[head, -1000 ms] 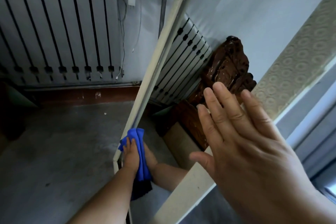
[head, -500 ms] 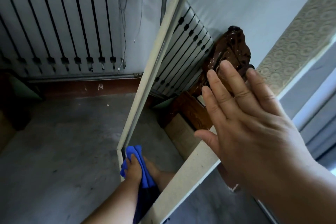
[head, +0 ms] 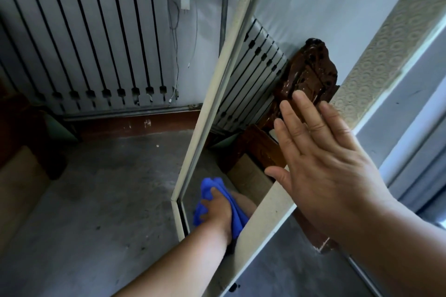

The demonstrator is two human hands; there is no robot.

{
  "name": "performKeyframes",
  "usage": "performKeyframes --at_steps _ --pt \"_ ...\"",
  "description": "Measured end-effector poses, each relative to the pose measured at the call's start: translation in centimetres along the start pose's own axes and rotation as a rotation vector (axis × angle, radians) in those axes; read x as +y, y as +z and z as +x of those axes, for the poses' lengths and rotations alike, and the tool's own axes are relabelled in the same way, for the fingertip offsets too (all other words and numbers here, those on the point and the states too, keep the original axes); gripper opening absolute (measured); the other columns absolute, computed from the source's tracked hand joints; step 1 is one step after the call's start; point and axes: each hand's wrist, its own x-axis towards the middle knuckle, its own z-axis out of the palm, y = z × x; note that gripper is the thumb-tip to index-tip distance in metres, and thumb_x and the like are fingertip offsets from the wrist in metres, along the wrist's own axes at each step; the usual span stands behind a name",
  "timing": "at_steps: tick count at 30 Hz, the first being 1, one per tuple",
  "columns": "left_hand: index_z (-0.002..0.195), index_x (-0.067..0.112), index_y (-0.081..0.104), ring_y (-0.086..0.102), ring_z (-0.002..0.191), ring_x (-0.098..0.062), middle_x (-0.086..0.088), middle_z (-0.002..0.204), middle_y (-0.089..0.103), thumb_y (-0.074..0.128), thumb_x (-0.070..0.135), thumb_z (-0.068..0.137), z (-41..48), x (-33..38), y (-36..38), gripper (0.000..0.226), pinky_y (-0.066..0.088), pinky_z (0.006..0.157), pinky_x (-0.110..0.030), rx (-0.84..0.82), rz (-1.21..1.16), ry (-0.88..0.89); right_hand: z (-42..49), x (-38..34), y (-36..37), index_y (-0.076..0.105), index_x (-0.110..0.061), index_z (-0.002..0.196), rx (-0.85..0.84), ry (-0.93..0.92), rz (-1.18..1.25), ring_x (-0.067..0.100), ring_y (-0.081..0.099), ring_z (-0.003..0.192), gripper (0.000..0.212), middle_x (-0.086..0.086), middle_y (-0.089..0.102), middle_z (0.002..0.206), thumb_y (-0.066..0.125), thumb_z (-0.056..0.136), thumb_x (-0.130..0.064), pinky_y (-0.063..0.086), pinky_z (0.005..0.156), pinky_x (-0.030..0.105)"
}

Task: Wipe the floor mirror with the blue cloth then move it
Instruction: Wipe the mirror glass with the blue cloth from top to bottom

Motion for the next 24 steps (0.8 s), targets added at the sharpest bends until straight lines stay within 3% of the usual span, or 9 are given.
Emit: performKeyframes --at_steps 3,5,9,12,14,16,19,21,24 --pt "0.155 0.028 0.008 0.005 0.150 -0.036 -0.010 0.164 0.004 0.017 0.058 0.098 -15.9 9.0 -0.8 0.065 0.007 0.120 -0.055 -0.026 0.194 0.407 -0.1 -0.1 0.0 0.037 0.009 0.144 0.049 -0.016 -0.006 0.039 0.009 0.149 0.073 0.027 0.022 0.157 0.030 0.100 -0.048 0.010 0.121 0.051" --pt "0.155 0.028 0.001 -0.013 0.151 -0.027 0.002 0.164 -0.012 0.015 0.040 0.105 -19.6 12.1 -0.1 0.053 -0.001 0.120 -0.056 -0.137 0.327 0.728 -0.1 0.0 0.1 0.039 0.007 0.144 0.093 -0.005 0.016 0.037 0.014 0.149 0.069 0.022 0.024 0.158 0.035 0.099 -0.046 0.014 0.119 0.050" --pt "0.151 0.047 -0.005 -0.023 0.147 -0.006 0.014 0.162 -0.018 0.010 0.046 0.104 -19.1 13.5 -0.1 0.049 -0.015 0.118 -0.045 -0.206 0.340 1.199 0.3 0.1 0.1 0.036 0.007 0.146 0.164 0.036 0.038 0.035 0.018 0.148 0.064 0.021 0.023 0.159 0.038 0.100 -0.038 0.020 0.117 0.049" --pt "0.140 0.063 -0.010 -0.018 0.147 -0.001 0.020 0.160 -0.016 0.005 0.062 0.094 -15.5 11.0 -1.4 0.048 -0.016 0.115 -0.038 -0.140 0.291 1.195 0.6 0.3 0.1 0.034 0.011 0.145 0.163 0.027 -0.001 0.039 0.016 0.148 0.058 0.026 0.022 0.157 0.033 0.103 -0.030 0.015 0.120 0.050" --pt "0.143 0.056 -0.005 -0.010 0.150 -0.008 0.013 0.162 -0.008 0.012 0.055 0.099 -11.9 8.3 -2.6 0.047 -0.009 0.118 -0.041 -0.078 0.217 0.964 0.5 0.3 0.2 0.035 0.012 0.144 0.159 0.024 -0.022 0.040 0.015 0.148 0.058 0.028 0.022 0.157 0.033 0.104 -0.031 0.013 0.120 0.050" --pt "0.154 0.030 0.004 -0.002 0.152 -0.019 -0.001 0.165 0.000 0.014 0.037 0.105 -9.4 5.5 -3.9 0.051 0.000 0.123 -0.041 -0.014 0.261 0.640 0.4 0.1 0.2 0.035 0.011 0.144 0.151 0.028 -0.043 0.038 0.013 0.149 0.061 0.027 0.022 0.157 0.033 0.104 -0.035 0.014 0.120 0.050" --pt "0.156 0.025 0.008 0.004 0.152 -0.027 -0.003 0.165 0.004 0.010 0.054 0.095 -9.1 3.1 -4.2 0.068 0.008 0.122 -0.049 -0.016 0.244 0.314 0.5 0.0 0.0 0.037 0.010 0.144 0.140 0.048 -0.037 0.037 0.012 0.149 0.064 0.026 0.023 0.157 0.032 0.104 -0.040 0.013 0.120 0.050" --pt "0.156 0.025 0.005 -0.001 0.152 -0.026 -0.002 0.165 -0.001 0.009 0.050 0.097 -11.8 4.5 -3.3 0.064 0.005 0.122 -0.051 -0.055 0.275 0.393 0.6 -0.3 -0.1 0.038 0.010 0.143 0.148 0.080 -0.018 0.038 0.013 0.149 0.063 0.025 0.024 0.157 0.032 0.104 -0.039 0.014 0.120 0.051" --pt "0.156 0.025 0.001 -0.014 0.151 -0.021 0.002 0.164 -0.011 0.007 0.042 0.102 -16.3 9.3 -1.2 0.056 -0.008 0.120 -0.050 -0.117 0.349 0.757 1.2 -1.0 -0.3 0.039 0.012 0.142 0.160 0.141 0.038 0.040 0.014 0.148 0.060 0.027 0.027 0.155 0.033 0.103 -0.034 0.012 0.120 0.053"
